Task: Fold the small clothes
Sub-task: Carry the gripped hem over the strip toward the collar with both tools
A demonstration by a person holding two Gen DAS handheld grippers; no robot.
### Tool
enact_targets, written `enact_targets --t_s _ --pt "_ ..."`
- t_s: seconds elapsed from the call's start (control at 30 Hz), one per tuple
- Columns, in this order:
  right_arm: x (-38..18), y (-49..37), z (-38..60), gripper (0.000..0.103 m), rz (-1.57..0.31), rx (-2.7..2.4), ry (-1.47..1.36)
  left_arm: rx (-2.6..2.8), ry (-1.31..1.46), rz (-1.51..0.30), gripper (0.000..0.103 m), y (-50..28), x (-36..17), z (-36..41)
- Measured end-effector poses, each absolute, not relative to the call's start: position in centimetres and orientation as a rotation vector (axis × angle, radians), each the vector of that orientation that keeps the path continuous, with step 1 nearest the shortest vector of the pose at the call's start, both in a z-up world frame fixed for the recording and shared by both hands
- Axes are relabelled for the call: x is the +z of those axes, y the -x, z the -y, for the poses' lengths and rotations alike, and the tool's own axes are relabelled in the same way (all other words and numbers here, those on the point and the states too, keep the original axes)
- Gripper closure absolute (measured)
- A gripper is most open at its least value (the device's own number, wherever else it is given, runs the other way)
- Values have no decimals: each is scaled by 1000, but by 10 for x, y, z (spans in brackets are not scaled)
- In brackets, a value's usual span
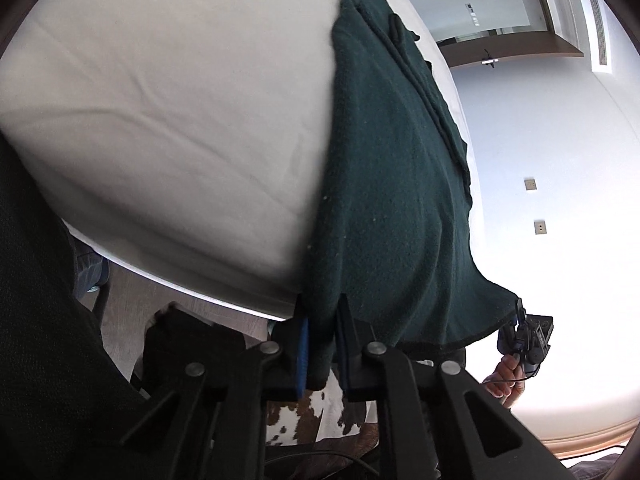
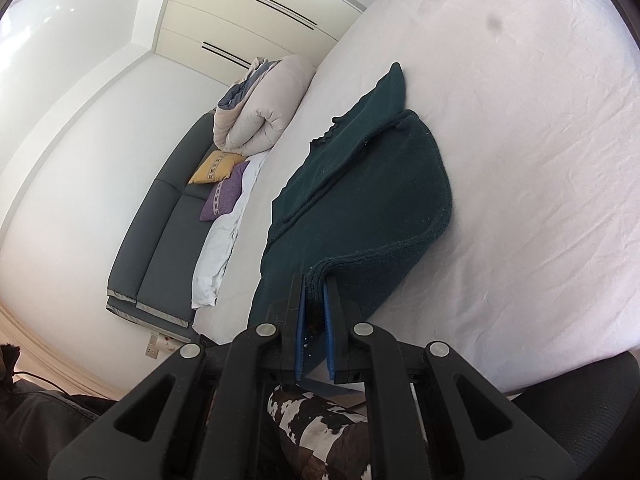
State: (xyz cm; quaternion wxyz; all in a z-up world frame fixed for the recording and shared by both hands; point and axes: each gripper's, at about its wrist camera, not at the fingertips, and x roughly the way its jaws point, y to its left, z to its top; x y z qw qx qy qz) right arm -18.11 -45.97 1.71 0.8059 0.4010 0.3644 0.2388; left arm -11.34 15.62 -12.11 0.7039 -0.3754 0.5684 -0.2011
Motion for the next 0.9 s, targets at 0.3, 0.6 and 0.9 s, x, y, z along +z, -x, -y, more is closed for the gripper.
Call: enact_targets --t_s 0.3,0.6,0.9 --pt "21 182 461 96 -763 502 -857 -506 907 -1139 93 105 -81 -168" --pt "30 171 458 96 -722 515 -845 -607 1046 -1000 94 74 -41 -174" --pt "52 137 454 95 -657 498 -846 -616 1089 -908 94 26 -17 -175"
